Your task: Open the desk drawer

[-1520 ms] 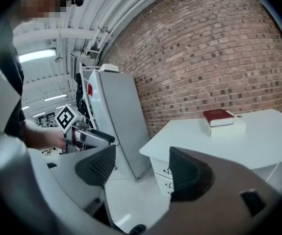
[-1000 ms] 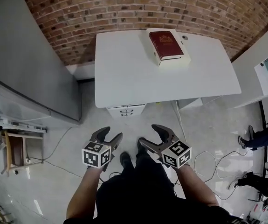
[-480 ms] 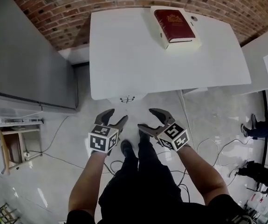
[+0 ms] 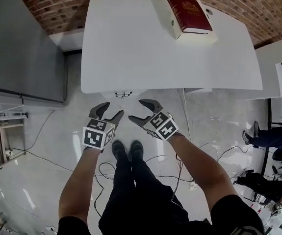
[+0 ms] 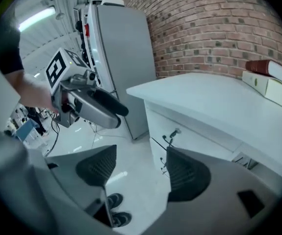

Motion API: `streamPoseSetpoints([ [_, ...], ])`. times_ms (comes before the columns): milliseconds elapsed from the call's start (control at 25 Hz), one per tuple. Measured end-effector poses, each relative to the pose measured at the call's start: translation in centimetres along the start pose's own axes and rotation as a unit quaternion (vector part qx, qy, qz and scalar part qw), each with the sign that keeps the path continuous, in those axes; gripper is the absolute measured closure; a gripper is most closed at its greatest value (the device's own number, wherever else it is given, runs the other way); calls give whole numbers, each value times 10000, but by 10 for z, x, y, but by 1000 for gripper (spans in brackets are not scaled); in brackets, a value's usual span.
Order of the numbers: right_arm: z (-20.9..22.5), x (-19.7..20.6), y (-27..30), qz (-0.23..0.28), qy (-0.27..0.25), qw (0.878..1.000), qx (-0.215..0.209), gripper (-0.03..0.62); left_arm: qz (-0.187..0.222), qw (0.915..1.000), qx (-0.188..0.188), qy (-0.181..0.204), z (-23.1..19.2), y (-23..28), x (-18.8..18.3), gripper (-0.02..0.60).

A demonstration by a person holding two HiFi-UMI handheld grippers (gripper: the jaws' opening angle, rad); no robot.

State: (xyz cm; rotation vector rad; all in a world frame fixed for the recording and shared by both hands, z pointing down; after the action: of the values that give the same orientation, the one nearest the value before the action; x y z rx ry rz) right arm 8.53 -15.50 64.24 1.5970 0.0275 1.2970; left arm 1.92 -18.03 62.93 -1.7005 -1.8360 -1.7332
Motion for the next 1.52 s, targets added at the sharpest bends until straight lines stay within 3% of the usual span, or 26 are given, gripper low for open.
streamPoseSetpoints([
  [280,28,10,43,138,-572,9982,-124,272,40,9995,-279,143,-25,27,24,325],
  [480,48,25,76,-48,-1459,9892,151,272,146,9990,-401,131,-35,42,43,327],
  [640,61,28,95,-74,-1676,9849,432,273,188,9988,-457,45,-42,49,61,328],
  [920,67,26,125,-109,-2200,9747,375,283,201,9983,-533,-150,-54,53,85,328],
  [1160,83,40,144,-405,-2826,9548,824,356,229,9972,-610,-359,-64,54,99,333],
  [1360,91,38,152,-446,-3477,9263,1384,466,121,9966,-646,-497,-68,53,115,337],
  [1440,94,37,152,-377,-3463,9244,1551,515,92,9963,-668,-532,-70,52,119,339],
  [1520,95,35,151,-286,-3217,9325,1620,531,107,9960,-682,-571,-72,50,119,342],
])
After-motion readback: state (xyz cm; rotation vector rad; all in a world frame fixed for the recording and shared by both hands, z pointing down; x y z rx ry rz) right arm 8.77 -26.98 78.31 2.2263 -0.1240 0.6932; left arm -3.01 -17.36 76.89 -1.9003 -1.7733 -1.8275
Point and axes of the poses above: the fingertips, and each gripper's own axes: y forward along the fingers, z to its right, x out of its underside, the point moved 1 cm from there along -y, backward along the fingers, and after that the axes turned 3 degrees about x, right-handed, at the moved point
